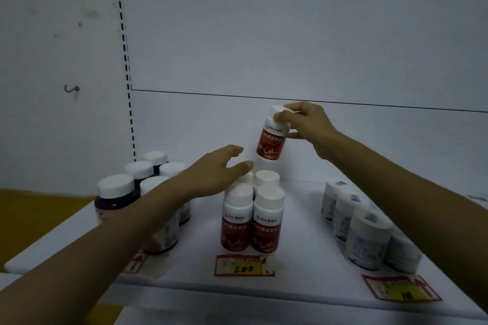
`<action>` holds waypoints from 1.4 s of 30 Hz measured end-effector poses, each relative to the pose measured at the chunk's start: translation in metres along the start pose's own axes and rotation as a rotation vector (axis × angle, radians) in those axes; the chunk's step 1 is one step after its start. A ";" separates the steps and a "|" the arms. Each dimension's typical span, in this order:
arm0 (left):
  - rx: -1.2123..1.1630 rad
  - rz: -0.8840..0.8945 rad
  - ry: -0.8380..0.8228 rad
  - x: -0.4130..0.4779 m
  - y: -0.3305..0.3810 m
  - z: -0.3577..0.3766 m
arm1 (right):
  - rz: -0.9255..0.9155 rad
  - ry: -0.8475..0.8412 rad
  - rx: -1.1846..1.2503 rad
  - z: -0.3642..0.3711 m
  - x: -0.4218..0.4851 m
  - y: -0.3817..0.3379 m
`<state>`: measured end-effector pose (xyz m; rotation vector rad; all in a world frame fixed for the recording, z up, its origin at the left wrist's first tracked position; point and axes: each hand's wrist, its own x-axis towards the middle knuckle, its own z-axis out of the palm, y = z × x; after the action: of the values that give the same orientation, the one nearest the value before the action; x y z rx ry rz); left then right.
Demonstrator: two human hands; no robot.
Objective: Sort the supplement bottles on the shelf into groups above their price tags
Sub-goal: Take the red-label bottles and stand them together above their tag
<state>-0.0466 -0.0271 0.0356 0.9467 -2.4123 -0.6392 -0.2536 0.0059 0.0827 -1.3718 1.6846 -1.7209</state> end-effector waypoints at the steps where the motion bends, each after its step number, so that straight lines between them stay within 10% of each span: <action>1: -0.003 -0.006 0.003 0.001 -0.003 0.000 | 0.014 -0.002 0.002 0.002 0.000 0.001; 15: -0.997 -0.293 0.121 -0.012 -0.029 0.032 | 0.190 -0.233 -0.269 0.058 -0.006 0.041; 28: -1.191 -0.263 -0.027 -0.006 -0.029 0.054 | 0.258 -0.358 -0.229 0.059 -0.008 0.055; 42: -1.136 -0.246 0.001 0.008 -0.066 0.090 | 0.309 0.180 0.213 0.037 -0.088 0.106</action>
<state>-0.0700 -0.0538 -0.0705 0.6848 -1.4720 -1.7923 -0.2207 0.0332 -0.0530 -0.8354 1.6451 -1.8189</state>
